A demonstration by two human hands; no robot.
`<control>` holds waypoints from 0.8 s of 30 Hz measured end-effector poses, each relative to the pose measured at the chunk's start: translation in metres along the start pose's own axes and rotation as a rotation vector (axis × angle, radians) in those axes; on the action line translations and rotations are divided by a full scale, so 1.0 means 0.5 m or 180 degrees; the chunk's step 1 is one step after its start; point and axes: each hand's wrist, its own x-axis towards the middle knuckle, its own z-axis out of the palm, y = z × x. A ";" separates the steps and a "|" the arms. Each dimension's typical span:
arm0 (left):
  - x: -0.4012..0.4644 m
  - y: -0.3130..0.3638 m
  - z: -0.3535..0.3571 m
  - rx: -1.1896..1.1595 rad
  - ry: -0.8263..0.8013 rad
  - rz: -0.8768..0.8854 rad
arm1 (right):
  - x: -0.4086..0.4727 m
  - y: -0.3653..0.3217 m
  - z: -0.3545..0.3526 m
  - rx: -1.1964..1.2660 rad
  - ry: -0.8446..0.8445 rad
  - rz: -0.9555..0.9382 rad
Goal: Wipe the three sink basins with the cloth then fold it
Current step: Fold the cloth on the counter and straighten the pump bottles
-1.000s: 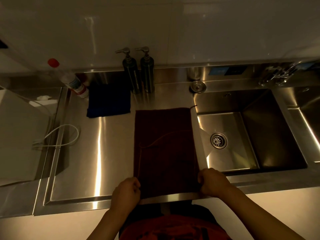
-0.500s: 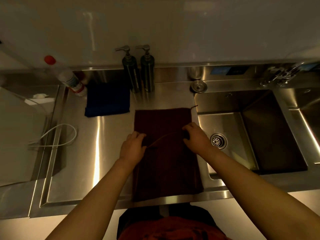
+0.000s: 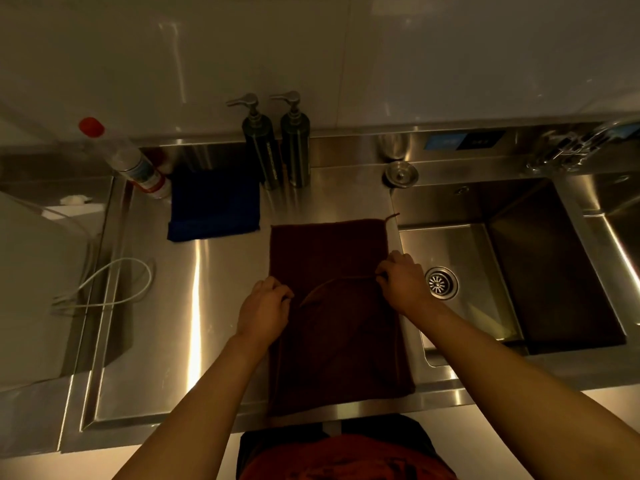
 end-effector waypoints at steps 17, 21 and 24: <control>0.120 -0.013 -0.072 -0.2050 -0.0384 -0.0948 | 0.073 0.010 -0.054 0.1739 0.0144 0.0679; 0.129 -0.025 -0.047 -0.1402 -0.0201 -0.0909 | 0.084 0.013 -0.047 0.1658 0.0094 0.0651; 0.141 -0.035 -0.045 -0.1462 0.0167 -0.0887 | 0.092 0.016 -0.046 0.1650 0.0141 0.0667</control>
